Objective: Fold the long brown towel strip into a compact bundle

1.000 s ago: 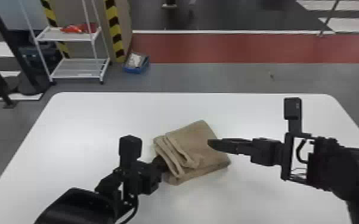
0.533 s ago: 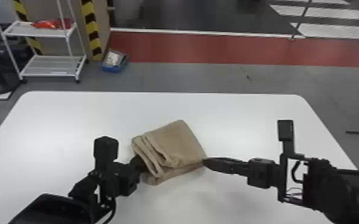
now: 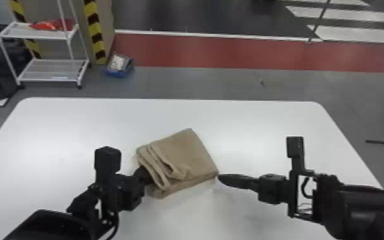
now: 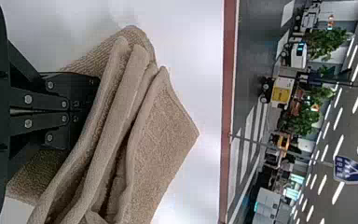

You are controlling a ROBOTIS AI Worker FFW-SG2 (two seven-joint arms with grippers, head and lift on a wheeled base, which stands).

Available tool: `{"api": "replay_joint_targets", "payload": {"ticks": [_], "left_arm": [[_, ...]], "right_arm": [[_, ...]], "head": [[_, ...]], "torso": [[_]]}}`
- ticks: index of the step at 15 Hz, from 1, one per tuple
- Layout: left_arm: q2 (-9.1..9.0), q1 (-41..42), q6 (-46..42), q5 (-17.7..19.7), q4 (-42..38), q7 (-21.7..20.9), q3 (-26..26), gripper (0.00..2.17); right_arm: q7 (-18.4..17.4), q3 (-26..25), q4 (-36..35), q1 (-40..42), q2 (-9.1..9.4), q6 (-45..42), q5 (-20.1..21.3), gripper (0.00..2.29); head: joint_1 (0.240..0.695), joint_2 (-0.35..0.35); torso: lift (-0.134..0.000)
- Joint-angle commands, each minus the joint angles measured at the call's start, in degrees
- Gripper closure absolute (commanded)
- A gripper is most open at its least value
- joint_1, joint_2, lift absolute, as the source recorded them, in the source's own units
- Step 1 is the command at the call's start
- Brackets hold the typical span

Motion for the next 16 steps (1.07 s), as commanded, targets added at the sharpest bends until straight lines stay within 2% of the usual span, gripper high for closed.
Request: {"api": "replay_joint_targets", "payload": {"ticks": [1,3,5,8,11,15,16], "left_arm": [[0.00,0.00,0.00,0.01,-0.02,-0.25,-0.41,2.00],[0.09,0.44,0.00,0.27,-0.37,-0.69,-0.41,2.00],[0.44,0.97,0.18,1.59,-2.39,-2.01,-0.76,2.00],[0.79,4.04,1.41,2.20,-9.51,-4.03,-0.50,2.00],[2.11,4.13,2.81,2.11,-11.18,-4.30,-0.67,2.00],[5.10,3.87,2.64,2.11,-12.85,-3.94,0.38,2.00],[6.42,3.87,2.29,1.68,-13.73,-2.80,0.38,2.00]], "right_arm": [[-0.44,1.03,4.06,-1.97,0.42,-2.91,-0.13,2.11],[-1.76,1.21,5.37,-3.20,1.30,-3.61,-0.04,2.11],[-3.51,1.30,5.46,-3.99,1.39,-3.79,0.05,2.11],[-5.97,1.12,6.17,-6.10,2.35,-2.91,1.28,2.11],[-8.44,-0.02,6.78,-6.45,2.88,-3.43,1.54,2.11],[-10.28,-2.83,7.66,-6.54,3.15,-3.79,1.54,2.11],[-10.46,-3.36,7.84,-6.54,3.15,-3.79,1.54,2.11]], "head": [[0.695,-0.111],[0.695,-0.109],[0.695,-0.106],[0.695,-0.124],[0.695,-0.139],[0.695,-0.146],[0.695,-0.146]], "torso": [[-0.107],[-0.107],[-0.107],[-0.107],[-0.107],[-0.107],[-0.107]]}}
